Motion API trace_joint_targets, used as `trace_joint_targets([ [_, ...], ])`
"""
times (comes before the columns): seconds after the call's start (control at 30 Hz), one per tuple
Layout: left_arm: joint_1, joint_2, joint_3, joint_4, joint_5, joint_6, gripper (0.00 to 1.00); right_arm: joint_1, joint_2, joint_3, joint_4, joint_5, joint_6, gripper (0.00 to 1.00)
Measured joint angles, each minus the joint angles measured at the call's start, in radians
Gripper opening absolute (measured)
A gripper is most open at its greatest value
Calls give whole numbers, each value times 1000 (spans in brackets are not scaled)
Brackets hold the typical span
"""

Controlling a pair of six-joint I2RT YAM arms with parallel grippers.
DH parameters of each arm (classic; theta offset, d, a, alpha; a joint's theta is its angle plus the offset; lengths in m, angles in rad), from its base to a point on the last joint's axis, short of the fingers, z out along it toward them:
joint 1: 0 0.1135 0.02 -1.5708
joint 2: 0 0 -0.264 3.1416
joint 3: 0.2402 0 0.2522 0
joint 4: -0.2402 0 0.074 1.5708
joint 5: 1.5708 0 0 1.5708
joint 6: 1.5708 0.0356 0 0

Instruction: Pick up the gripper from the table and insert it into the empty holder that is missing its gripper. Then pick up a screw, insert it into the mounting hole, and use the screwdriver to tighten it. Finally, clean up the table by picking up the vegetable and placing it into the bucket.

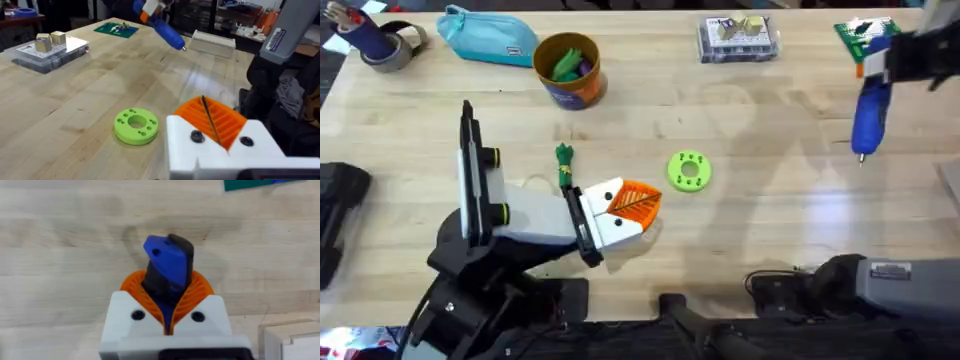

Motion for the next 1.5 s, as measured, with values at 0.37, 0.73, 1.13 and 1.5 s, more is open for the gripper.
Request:
trace_joint_targets([
  [0.37, 0, 0, 0, 0, 0, 0, 16, 1, -365, -3, -148, -99, 93, 25],
  [0.73, 0, 0, 0, 0, 0, 0, 16, 76, -789, -83, -116, -250, 134, 25],
  [1.13, 0, 0, 0, 0, 0, 0, 16, 474, -967, -355, 261, -284, 379, 25],
  [1.5, 0, 0, 0, 0, 0, 0, 16, 1017, -841, -387, 598, -193, 436, 25],
])
